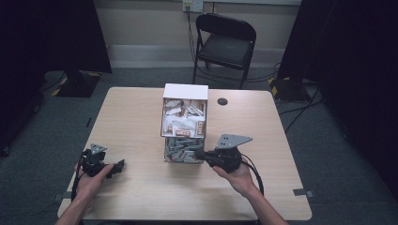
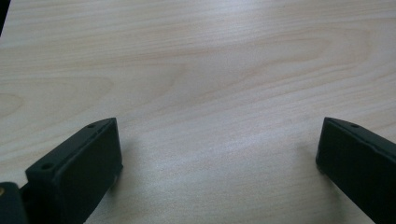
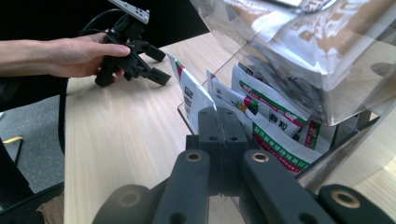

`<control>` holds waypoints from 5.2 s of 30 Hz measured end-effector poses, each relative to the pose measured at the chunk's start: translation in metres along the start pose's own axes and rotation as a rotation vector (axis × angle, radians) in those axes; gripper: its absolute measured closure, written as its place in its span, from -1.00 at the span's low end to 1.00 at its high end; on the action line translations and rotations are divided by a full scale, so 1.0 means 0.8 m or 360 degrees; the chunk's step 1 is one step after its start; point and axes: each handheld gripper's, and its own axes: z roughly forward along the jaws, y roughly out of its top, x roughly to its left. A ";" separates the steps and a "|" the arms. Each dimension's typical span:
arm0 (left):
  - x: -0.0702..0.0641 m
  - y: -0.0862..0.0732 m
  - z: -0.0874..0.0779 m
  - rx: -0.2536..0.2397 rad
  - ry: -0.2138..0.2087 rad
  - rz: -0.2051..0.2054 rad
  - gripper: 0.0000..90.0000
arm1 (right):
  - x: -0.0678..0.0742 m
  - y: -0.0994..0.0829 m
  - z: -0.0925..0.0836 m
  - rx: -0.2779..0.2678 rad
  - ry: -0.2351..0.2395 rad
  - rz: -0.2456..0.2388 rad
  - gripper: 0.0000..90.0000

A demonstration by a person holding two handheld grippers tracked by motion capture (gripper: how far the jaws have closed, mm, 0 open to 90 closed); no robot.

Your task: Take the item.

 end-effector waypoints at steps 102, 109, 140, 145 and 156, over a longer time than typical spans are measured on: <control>0.000 0.001 0.001 0.0000 0.0003 -0.0002 -1.00 | -0.118 -0.027 -0.066 0.0054 -0.0458 0.0276 1.00; 0.000 0.001 0.001 0.0000 0.0003 -0.0002 -1.00 | -0.133 -0.036 -0.053 0.0103 -0.0478 0.0326 1.00; 0.000 0.001 0.001 0.0000 0.0003 -0.0003 -1.00 | -0.167 -0.067 0.002 0.0260 -0.0535 0.0379 1.00; 0.000 0.001 0.001 0.0000 0.0003 -0.0003 -1.00 | -0.173 -0.070 0.003 0.0247 -0.0563 0.0397 1.00; 0.000 0.001 0.001 0.0000 0.0003 -0.0003 -1.00 | -0.182 -0.074 0.009 0.0244 -0.0631 0.0406 0.98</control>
